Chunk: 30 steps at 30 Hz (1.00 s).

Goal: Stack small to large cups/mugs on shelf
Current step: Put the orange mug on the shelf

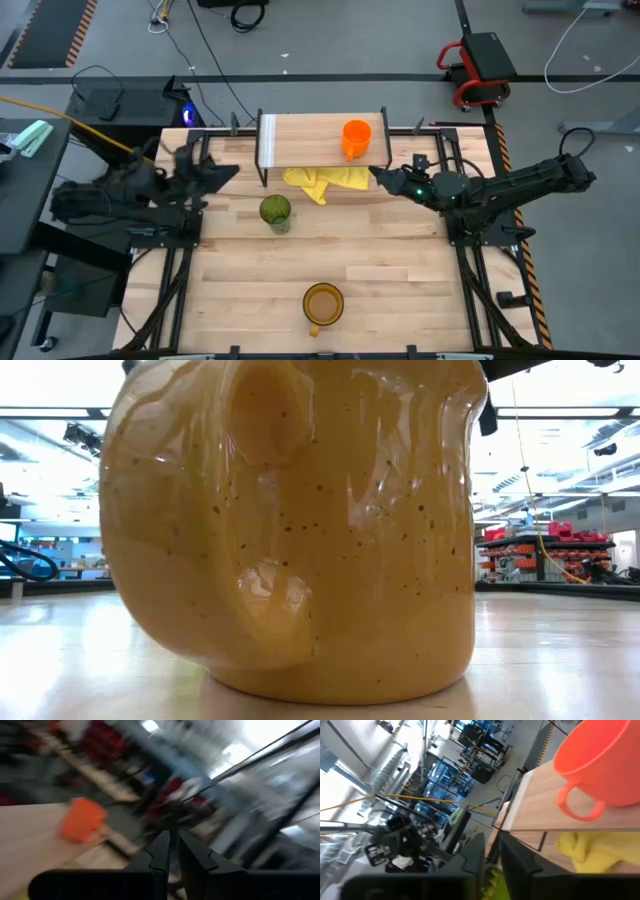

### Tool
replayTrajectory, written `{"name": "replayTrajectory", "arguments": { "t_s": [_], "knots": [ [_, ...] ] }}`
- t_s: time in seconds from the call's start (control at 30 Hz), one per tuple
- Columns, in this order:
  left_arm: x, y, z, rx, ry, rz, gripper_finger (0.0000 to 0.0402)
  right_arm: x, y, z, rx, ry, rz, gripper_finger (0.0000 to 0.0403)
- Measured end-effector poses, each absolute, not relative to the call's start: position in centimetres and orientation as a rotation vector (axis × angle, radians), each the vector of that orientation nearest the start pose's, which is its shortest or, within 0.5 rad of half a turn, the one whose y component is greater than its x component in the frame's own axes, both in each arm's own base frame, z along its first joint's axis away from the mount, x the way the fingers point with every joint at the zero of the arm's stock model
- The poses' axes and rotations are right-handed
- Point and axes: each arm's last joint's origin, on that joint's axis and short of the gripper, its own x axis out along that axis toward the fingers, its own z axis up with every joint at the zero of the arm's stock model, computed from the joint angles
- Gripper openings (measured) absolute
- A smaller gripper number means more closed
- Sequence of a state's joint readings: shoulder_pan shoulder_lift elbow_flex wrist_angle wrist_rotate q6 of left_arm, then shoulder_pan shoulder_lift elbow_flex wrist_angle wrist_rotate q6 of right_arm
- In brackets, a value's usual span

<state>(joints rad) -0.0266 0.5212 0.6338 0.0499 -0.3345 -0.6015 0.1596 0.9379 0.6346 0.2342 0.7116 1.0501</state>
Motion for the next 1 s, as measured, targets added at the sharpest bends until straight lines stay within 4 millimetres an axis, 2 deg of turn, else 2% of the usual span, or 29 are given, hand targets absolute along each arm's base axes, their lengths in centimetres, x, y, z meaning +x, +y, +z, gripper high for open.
{"name": "replayTrajectory", "arguments": {
  "t_s": [0.1, 0.23, 0.3, 0.5, 0.73, 0.87, 1.0],
  "knots": [
    [15.2, 1.9, 35.3, -0.592, -0.125, 0.376, 0.003, 19.9, 1.3, 29.8, 0.927, -0.212, -0.535, 0.0013],
    [19.2, 4.9, 37.1, -0.613, -0.028, 0.378, 0.0022, 18.9, 1.0, 30.1, 0.862, -0.191, -0.547, 0.0013],
    [21.1, 7.0, 37.4, -0.66, 0.014, 0.357, 0.0019, 18.3, 0.6, 29.8, 0.833, -0.147, -0.592, 0.0011],
    [26.3, 12.6, 35.9, -0.773, 0.151, 0.342, 0.0016, 17.5, -1.3, 29.2, 0.815, -0.101, -0.71, 0.0006],
    [32.5, 15.5, 34.3, -0.829, 0.254, 0.255, 0.0012, 17.9, -4.0, 31.5, 0.693, 0.033, -0.87, 0.0003],
    [34.4, 16.6, 34.2, -0.829, 0.283, 0.249, 0.0009, 19.0, -5.7, 32.7, 0.65, 0.162, -0.9, 0.0003],
    [34.8, 18.0, 33.9, -0.822, 0.332, 0.291, 0.0015, 20.4, -6.9, 32.7, 0.629, 0.276, -0.895, 0.0002]
  ]
}}
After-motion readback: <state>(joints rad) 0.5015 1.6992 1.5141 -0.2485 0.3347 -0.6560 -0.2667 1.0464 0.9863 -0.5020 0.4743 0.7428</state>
